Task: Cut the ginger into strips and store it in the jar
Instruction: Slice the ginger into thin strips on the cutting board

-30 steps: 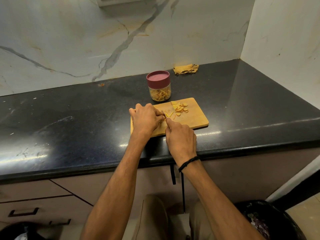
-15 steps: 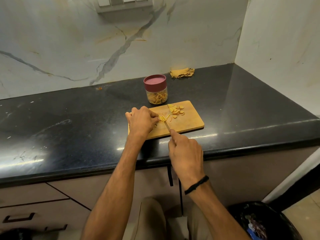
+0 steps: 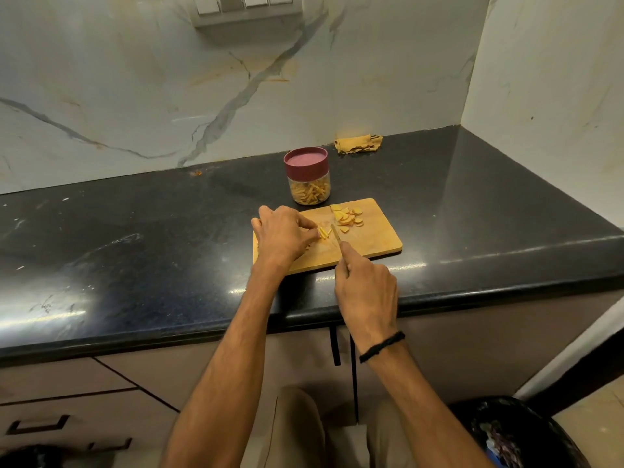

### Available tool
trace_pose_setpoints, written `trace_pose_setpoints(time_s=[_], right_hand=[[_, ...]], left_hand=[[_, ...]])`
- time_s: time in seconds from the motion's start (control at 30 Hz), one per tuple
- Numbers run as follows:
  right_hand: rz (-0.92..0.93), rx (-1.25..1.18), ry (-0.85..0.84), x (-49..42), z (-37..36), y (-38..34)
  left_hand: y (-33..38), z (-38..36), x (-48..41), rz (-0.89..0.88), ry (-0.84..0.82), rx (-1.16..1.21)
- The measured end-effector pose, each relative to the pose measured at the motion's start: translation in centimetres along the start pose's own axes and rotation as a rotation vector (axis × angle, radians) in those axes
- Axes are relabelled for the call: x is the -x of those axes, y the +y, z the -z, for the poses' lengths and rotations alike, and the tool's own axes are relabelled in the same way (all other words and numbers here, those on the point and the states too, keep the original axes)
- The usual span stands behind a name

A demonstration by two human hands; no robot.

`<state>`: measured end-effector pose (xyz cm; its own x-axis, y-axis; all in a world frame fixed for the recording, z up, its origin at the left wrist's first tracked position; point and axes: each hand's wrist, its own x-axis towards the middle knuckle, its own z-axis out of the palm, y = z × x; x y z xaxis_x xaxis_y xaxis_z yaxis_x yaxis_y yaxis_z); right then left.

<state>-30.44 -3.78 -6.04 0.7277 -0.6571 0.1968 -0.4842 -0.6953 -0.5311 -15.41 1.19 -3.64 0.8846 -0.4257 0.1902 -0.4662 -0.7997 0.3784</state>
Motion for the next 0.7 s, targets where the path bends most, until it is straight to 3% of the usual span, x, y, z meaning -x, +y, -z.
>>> trace_pose_setpoints(time_s=[0.2,0.7], right_hand=[[0.059,-0.037,-0.013,-0.1,-0.5,-0.7],[-0.021,-0.02,0.028,-0.2,0.1,0.1]], left_hand=[[0.1,0.2,-0.5,0.027,-0.031,0.014],[0.7,0.4,-1.7,0.077,-0.09,-0.007]])
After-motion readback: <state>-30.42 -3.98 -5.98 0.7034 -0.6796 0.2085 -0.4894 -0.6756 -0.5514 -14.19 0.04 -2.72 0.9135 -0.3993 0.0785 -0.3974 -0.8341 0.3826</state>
